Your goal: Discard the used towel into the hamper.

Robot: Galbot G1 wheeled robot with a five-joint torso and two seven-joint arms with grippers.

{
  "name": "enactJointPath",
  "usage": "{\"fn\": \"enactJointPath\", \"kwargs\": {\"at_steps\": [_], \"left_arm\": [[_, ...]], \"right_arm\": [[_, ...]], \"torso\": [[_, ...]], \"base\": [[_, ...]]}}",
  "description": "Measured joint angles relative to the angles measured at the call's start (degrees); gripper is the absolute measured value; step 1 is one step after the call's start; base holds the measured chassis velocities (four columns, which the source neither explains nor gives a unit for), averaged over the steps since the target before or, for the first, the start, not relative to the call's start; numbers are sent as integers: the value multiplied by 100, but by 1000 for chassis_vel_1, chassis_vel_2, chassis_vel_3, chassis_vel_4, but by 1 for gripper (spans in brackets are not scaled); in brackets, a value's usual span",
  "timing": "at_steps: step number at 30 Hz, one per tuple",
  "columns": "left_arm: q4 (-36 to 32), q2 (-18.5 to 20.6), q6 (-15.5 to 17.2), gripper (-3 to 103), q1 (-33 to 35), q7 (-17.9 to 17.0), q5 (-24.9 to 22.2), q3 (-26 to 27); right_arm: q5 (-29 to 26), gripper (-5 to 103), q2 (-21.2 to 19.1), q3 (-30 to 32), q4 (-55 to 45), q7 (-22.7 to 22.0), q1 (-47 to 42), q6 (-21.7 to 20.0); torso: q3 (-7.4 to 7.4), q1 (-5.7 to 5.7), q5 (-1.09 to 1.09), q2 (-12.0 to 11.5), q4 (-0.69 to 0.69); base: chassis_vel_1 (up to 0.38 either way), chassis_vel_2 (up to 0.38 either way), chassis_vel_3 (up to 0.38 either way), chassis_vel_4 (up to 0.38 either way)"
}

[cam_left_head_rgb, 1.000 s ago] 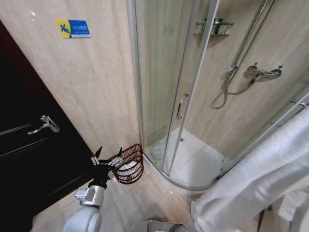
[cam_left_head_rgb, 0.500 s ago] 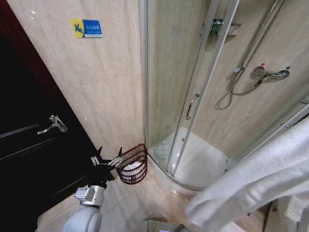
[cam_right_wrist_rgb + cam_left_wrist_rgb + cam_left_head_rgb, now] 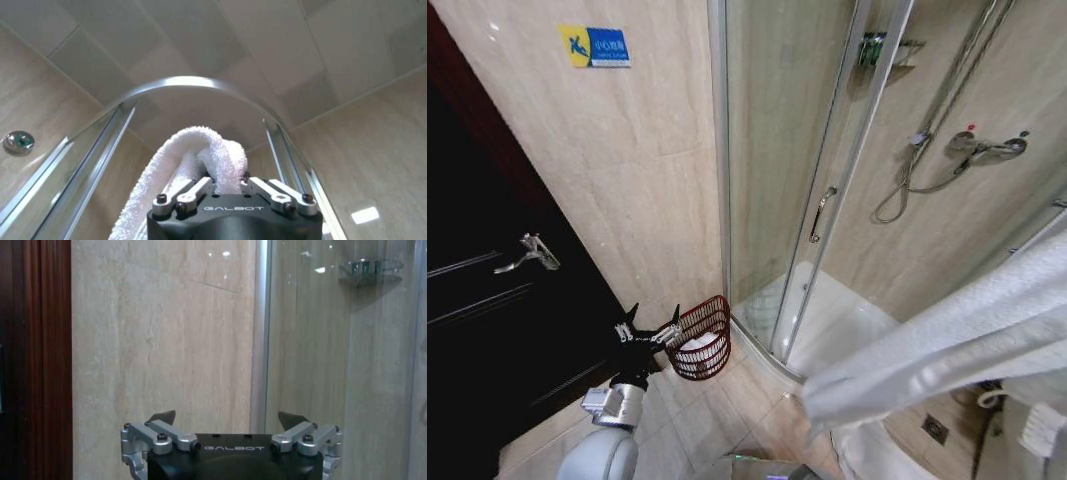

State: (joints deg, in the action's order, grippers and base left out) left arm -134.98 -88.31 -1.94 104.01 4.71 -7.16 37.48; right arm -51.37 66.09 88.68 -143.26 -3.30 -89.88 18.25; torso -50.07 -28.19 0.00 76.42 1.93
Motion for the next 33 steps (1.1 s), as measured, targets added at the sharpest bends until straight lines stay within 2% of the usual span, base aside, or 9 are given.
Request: {"fn": "enactJointPath", "kwargs": {"at_steps": [20,33], "left_arm": [[0,0,0,100,0,0,0,0],[0,0,0,100,0,0,0,0]], "right_arm": [[83,12,34,-65,2,31,32,-2],[73,12,44,-27,2,59,16,31]], "torso": [[-334,-279,0,612,0],[-371,-311,0,680,0]], "base": [[0,0,0,0],[0,0,0,0]]}}
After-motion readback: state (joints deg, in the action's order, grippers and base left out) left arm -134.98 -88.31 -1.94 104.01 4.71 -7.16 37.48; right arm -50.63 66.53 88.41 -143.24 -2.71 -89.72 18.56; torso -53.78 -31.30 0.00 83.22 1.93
